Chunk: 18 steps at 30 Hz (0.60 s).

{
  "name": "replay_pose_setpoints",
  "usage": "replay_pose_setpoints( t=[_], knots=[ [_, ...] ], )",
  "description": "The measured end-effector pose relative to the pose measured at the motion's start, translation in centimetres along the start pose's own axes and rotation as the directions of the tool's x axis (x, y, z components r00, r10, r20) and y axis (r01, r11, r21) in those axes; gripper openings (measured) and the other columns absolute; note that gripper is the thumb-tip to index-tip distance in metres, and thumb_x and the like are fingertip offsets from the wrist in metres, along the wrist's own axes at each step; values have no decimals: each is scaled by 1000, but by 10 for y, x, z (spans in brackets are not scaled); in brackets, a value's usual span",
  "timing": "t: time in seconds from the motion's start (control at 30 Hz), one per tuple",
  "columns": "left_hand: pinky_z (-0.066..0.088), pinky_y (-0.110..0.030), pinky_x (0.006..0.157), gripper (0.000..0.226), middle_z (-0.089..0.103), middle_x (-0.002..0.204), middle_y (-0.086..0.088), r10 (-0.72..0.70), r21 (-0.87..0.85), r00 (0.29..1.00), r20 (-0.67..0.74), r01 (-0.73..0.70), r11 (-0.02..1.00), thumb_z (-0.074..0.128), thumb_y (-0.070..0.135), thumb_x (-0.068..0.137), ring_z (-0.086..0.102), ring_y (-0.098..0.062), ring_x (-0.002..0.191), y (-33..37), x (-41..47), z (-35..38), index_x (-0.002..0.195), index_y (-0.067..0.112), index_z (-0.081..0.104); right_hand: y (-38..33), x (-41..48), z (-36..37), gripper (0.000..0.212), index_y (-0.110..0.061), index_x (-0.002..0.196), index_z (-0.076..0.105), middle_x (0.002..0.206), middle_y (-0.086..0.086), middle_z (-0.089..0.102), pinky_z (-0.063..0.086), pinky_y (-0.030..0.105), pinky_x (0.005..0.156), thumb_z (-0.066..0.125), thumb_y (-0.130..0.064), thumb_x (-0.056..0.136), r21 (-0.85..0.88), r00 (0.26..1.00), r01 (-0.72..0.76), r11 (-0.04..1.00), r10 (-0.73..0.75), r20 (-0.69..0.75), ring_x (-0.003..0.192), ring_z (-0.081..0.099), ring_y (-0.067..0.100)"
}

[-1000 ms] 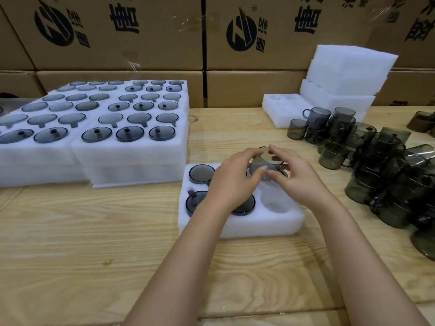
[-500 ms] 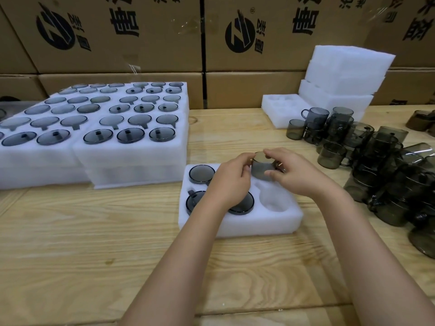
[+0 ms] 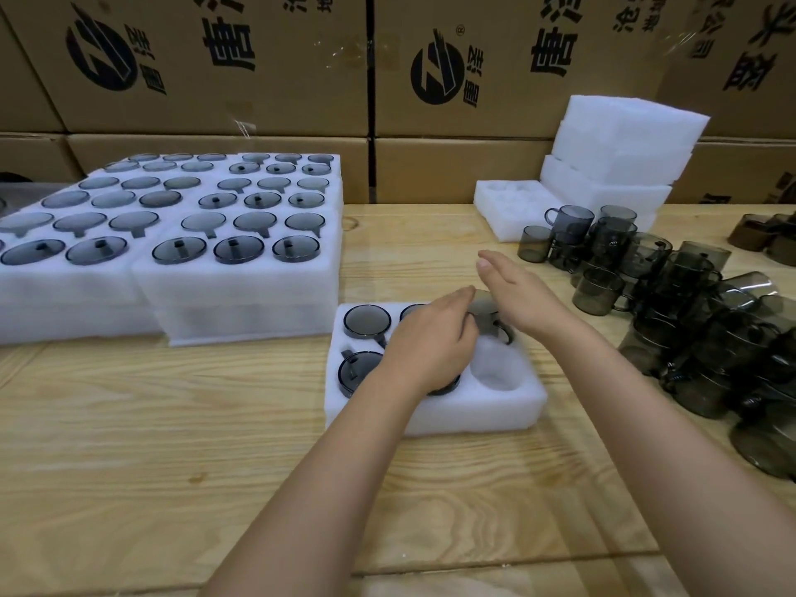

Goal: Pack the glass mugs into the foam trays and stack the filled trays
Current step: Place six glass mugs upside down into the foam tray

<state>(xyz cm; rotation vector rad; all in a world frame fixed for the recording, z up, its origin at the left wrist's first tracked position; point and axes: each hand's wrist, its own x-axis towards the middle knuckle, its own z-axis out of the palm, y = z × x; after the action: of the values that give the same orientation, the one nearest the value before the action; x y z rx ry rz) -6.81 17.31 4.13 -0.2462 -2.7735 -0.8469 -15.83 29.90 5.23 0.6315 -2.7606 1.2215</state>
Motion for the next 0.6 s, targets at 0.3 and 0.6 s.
replay_pose_setpoints(
  t=[0.3, 0.6],
  knots=[
    [7, -36, 119, 57, 21, 158, -6, -18, 280, 982, 186, -36, 959, 28, 27, 97, 17, -14, 145, -6, 7, 10, 150, 7, 20, 22, 14, 33, 54, -32, 147, 27, 158, -1, 13, 1, 50, 116, 7, -46, 99, -353, 967, -108, 929, 181, 181, 146, 1, 20],
    [0, -34, 119, 60, 7, 161, -1, -43, 257, 986, 164, 0, 966, 21, 35, 100, 3, -10, 147, -8, 1, 15, 153, 10, 9, 30, 11, 3, 38, -12, 124, 50, 131, 14, 45, 39, 39, 87, 38, -35, 97, -238, 918, -272, 932, 178, -354, 114, 50, 35]
  ],
)
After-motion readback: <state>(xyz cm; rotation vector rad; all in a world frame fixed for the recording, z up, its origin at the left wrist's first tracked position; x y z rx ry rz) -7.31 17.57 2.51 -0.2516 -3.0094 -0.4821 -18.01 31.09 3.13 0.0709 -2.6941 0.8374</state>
